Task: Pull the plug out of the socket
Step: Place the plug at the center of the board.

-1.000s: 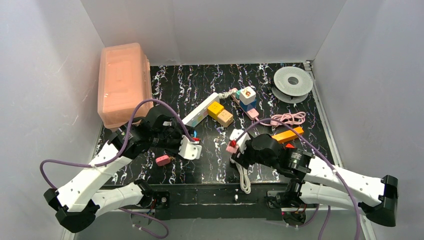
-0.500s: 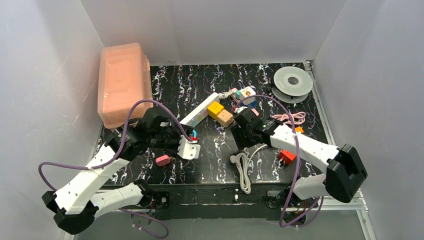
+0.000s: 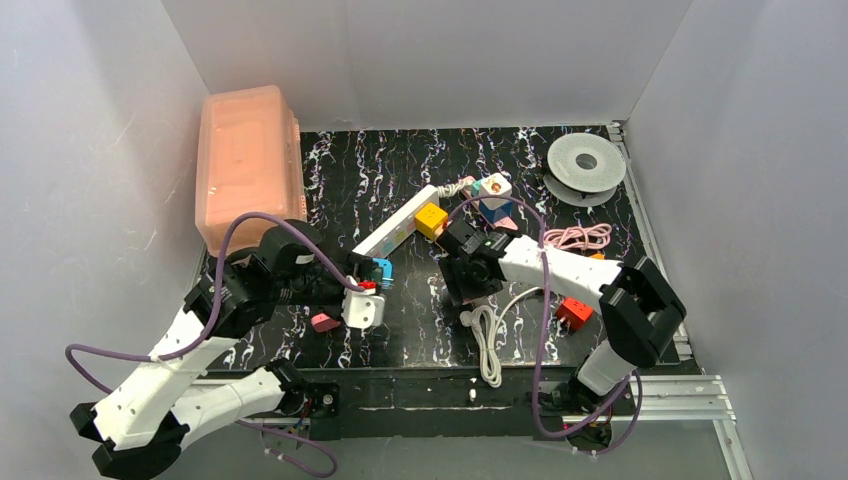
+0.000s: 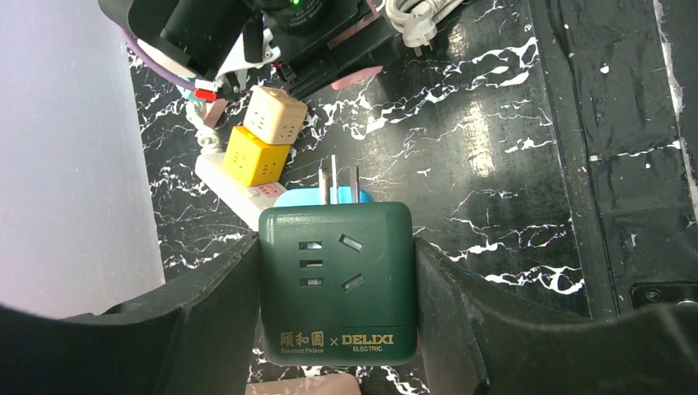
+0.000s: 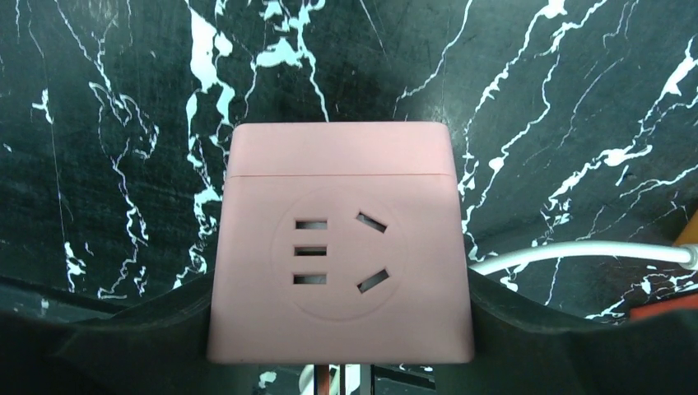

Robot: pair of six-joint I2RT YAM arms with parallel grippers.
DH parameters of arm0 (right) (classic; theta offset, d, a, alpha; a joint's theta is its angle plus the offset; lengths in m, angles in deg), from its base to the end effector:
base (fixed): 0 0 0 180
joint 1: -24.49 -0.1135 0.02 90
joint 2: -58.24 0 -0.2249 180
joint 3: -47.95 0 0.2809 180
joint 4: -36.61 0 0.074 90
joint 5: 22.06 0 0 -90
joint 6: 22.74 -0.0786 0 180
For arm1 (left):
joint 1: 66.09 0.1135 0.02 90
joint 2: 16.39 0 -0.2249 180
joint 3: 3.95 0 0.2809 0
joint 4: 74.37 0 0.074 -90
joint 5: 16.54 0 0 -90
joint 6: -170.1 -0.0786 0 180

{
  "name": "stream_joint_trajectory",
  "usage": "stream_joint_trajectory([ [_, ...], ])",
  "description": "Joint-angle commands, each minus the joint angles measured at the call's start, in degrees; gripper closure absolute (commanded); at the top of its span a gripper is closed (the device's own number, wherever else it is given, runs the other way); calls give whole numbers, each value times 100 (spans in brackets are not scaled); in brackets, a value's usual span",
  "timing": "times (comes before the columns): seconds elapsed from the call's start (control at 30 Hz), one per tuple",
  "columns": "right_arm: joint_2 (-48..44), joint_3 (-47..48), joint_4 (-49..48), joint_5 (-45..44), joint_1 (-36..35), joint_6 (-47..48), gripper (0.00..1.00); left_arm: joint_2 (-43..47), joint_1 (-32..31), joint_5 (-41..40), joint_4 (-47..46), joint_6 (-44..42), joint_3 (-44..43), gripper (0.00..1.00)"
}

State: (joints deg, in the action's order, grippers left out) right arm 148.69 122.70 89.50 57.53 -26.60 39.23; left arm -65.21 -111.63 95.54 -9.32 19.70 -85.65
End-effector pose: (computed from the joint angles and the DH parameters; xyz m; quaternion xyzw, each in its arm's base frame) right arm 0.2293 0.2614 0.1215 -0.1791 0.9622 0.0491 0.1994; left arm 0.1415 -0.1864 0.3571 0.7416 0.4435 -0.1048 0.4923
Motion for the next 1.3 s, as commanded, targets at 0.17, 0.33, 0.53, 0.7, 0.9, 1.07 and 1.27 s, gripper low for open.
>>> stream_joint_trajectory([
  [0.17,772,1136,164,-66,-528,-36,99,168,-8,226,-101,137,4,100],
  [0.33,1179,1470,280,241,-918,-87,99,250,-9,256,-121,160,32,100],
  [0.53,1251,1009,219,510,-1087,-414,99,296,-8,261,-120,128,47,100],
  [0.7,1254,618,109,542,-1061,-610,99,300,-8,296,-128,127,65,100],
  [0.9,1167,112,-102,691,-685,-1005,99,283,-9,292,-138,133,18,100],
  [1.07,298,-75,-288,610,-288,-898,99,306,-6,304,-113,80,56,100],
  [1.27,-582,210,180,590,298,-714,99,278,-6,297,-115,-14,24,100],
])
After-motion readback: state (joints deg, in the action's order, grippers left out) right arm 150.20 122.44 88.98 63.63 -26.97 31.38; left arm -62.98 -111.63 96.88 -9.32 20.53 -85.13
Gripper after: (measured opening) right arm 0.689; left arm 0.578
